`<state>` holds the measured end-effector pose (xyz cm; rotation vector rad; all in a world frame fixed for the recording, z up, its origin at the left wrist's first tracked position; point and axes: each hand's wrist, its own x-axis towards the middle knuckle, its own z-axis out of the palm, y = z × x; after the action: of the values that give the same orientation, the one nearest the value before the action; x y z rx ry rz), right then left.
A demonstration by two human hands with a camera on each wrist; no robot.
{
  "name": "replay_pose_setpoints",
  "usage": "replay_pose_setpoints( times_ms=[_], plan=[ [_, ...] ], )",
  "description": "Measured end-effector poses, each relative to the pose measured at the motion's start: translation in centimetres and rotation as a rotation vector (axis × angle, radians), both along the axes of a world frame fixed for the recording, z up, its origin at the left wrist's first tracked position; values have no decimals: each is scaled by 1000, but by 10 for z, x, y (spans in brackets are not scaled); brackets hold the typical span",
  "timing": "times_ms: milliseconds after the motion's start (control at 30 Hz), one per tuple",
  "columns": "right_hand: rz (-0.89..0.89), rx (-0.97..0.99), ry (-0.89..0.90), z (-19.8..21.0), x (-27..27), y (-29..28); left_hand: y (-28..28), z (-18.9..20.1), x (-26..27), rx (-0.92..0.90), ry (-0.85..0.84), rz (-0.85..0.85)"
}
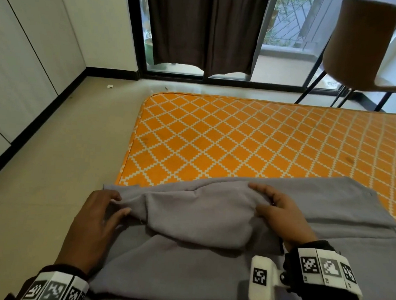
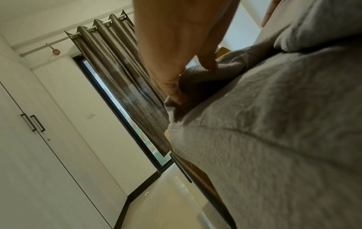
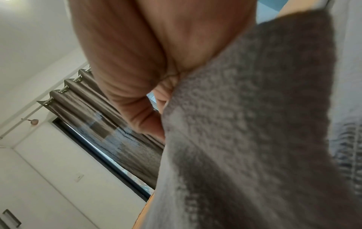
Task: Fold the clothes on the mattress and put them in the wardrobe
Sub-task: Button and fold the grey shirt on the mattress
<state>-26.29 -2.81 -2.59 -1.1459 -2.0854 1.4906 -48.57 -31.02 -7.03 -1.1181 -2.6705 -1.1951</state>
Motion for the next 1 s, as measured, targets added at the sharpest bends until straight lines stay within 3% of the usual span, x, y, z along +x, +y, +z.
replay_pose_setpoints(
  times_ms=[67,133,233,367,533,667,767,1000],
  plan=[
    [-48,33,83,-1,2,2,-3,-1,-4,-47,-28,27],
    [-28,146,51,-3,4,4,-5,-5,-7,-82,-65,39],
    [119,296,-263,-12,3,9,-8,-16,-9,-103,-92,52],
    [31,227,-507,-17,5,9,-6,-22,-10,-139,-79,49],
    [-45,118,-567,-10,9,7,-5,-23,-8,-86,-25,39],
    [44,63,-666,-1,11,2,-4,-8,-4,82,-186,-15],
    [63,71,-672,2,11,1,-7,-11,-8,107,-252,-13],
    [-155,305,-481,-4,16,11,0,-10,-44,-69,41,-20]
  ],
)
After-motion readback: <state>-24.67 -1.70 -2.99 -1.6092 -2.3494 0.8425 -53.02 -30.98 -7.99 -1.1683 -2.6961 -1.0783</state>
